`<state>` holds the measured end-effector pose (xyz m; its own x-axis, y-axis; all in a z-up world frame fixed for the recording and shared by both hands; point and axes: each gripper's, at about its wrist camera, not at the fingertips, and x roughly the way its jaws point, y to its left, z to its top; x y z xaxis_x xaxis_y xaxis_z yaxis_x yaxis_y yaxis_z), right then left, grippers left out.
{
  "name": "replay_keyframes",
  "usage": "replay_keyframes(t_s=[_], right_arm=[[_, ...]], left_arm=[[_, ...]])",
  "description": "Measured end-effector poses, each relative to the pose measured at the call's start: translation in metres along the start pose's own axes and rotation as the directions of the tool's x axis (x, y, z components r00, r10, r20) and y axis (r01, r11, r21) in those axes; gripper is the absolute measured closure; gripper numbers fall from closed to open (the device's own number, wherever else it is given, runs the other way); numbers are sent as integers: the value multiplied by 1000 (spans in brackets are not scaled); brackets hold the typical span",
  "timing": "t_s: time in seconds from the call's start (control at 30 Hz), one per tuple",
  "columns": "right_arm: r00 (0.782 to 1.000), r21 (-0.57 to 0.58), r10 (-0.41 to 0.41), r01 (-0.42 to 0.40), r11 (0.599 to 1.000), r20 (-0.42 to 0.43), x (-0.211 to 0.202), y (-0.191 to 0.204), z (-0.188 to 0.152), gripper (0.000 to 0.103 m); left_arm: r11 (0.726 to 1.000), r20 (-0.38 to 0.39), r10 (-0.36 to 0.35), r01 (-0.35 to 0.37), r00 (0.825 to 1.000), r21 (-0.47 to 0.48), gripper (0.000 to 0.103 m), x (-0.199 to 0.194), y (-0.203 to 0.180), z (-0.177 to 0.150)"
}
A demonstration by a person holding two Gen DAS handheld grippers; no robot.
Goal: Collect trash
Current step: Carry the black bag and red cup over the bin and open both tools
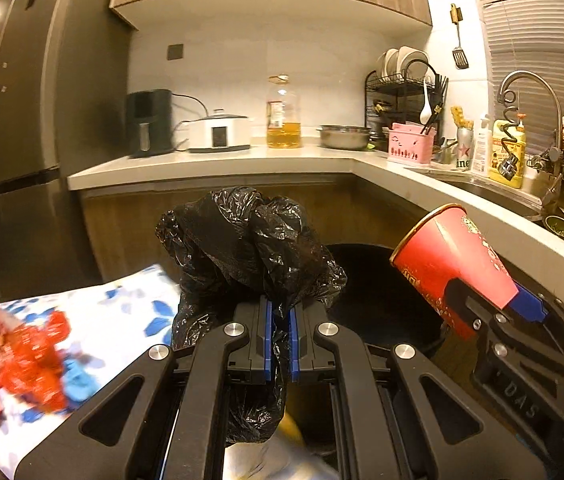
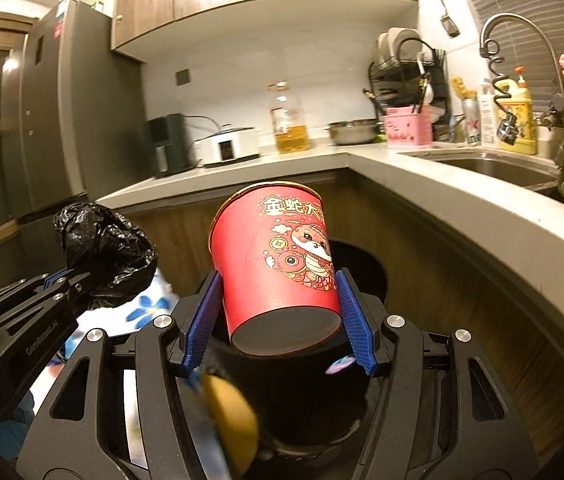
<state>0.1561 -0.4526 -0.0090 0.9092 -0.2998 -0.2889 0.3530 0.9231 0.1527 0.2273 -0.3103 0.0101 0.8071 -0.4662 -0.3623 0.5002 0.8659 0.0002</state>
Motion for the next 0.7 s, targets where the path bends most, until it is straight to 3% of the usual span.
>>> replay_keyframes(t_s=[0.33,0.7], right_arm=[[1000,10,-23,23,1000,7,31,-18,13,45],[1000,9,-25,25,1000,6,48,-25,17,44]], left_arm=[[997,-16,-71,71,997,4,96,46,-24,8],[996,-40,-92,93,995,7,95,69,-33,3]])
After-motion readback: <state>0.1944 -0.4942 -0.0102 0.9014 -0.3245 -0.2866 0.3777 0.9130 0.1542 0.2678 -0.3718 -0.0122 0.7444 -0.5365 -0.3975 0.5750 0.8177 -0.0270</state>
